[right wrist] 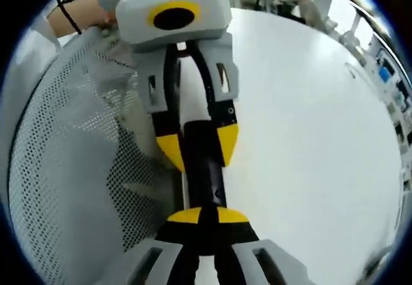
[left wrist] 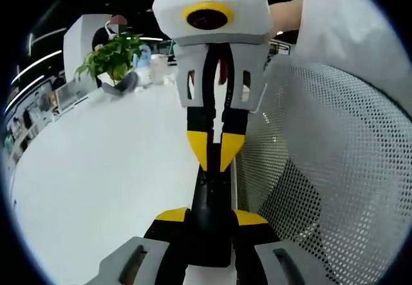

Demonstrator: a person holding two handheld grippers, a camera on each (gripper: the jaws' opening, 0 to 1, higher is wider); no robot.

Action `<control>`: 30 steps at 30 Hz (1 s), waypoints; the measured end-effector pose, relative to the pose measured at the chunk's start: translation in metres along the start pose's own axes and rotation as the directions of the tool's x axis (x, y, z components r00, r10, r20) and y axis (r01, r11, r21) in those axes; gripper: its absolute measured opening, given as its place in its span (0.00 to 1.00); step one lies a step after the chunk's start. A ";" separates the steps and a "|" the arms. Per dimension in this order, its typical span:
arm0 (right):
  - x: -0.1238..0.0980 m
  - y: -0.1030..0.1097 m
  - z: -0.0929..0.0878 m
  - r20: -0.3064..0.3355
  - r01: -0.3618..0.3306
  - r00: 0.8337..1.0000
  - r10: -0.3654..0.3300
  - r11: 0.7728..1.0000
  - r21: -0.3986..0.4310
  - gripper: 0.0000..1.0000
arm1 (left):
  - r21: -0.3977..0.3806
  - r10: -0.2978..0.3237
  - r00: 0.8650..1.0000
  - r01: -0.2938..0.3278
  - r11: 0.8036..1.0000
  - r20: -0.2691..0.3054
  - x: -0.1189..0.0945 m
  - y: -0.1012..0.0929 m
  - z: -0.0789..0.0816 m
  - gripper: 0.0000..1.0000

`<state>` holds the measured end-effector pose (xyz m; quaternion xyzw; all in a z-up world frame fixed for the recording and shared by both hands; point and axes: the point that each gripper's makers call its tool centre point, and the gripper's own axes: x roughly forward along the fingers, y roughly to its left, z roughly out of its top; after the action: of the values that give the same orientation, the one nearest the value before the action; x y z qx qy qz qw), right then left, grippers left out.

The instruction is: Press the specified remote control buttons in sequence, fully releasing each button before pressing the next.

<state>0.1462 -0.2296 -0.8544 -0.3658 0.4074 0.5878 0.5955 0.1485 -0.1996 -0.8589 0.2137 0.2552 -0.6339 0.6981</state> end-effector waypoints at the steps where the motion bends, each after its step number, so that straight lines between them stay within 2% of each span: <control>1: 0.000 -0.001 0.001 0.029 0.009 1.000 -0.008 1.000 -0.006 0.03 | 0.000 0.000 1.000 0.000 1.000 0.000 0.000 0.000 0.000 0.25; 4: -0.001 -0.001 0.001 0.098 0.033 0.994 -0.038 0.998 0.050 0.03 | -0.001 0.001 1.000 -0.001 1.000 0.001 0.000 0.000 0.000 0.25; 5: -0.001 -0.001 0.000 0.102 0.038 0.994 -0.043 0.998 0.056 0.03 | -0.001 0.001 1.000 -0.001 1.000 0.001 0.000 0.000 0.000 0.25; 15: 0.000 0.002 0.004 0.079 0.077 0.994 -0.069 0.991 -0.106 0.02 | -0.002 0.001 1.000 -0.001 1.000 0.001 0.000 0.000 0.000 0.25; 21: 0.000 0.001 0.004 0.071 0.071 0.995 -0.064 0.993 -0.094 0.01 | -0.002 0.002 1.000 -0.002 1.000 0.001 0.000 0.000 0.000 0.25; 30: 0.000 0.001 0.005 0.060 0.077 0.996 -0.070 0.989 -0.127 0.00 | -0.001 0.004 1.000 -0.004 1.000 0.000 0.000 0.000 0.000 0.25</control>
<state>0.1457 -0.2248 -0.8528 -0.4020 0.3380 0.6006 0.6028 0.1486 -0.1995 -0.8588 0.2141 0.2551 -0.6322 0.6996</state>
